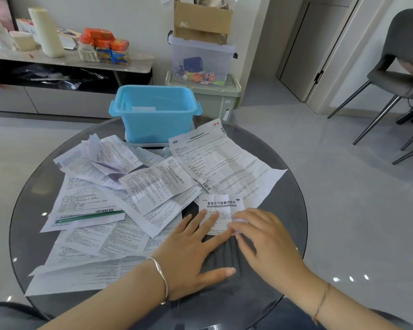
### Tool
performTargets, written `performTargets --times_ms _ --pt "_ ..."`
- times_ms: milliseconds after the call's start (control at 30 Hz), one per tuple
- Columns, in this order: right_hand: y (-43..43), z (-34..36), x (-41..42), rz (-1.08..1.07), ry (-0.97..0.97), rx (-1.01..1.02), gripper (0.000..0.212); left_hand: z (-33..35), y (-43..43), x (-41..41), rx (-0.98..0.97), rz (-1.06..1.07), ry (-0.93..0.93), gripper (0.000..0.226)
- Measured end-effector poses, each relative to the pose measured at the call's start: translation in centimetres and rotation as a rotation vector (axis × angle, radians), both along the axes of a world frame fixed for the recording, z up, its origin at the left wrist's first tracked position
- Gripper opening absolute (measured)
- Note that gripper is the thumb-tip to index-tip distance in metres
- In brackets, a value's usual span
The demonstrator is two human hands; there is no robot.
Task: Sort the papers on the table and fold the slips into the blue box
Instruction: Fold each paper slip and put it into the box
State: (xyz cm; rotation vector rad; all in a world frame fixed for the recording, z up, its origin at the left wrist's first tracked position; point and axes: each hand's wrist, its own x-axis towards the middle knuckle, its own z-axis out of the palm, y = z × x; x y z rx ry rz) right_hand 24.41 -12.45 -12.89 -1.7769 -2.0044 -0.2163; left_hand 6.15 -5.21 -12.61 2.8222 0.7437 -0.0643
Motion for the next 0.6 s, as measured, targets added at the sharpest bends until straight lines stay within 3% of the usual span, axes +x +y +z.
performTargets --times_ms 100,167,300,433,600 --pt "-0.5 -0.7 0.0 0.033 -0.009 -0.020 0.031 -0.2 -0.1 -0.2 0.096 -0.015 0.009 0.075" --pt "-0.7 -0.8 0.2 0.022 0.015 -0.045 0.033 -0.1 -0.2 -0.6 0.061 0.018 0.099 0.075" --pt "-0.9 -0.9 0.4 0.011 0.054 -0.109 0.034 0.9 -0.6 -1.2 0.078 0.024 -0.043 0.082" --pt "0.1 0.2 1.0 -0.090 0.240 -0.138 0.049 1.4 -0.1 -1.3 -0.052 0.056 -0.045 0.087" --pt "4.0 2.1 2.0 -0.106 0.295 -0.214 0.037 1.8 0.2 -0.6 -0.032 0.023 -0.077 0.080"
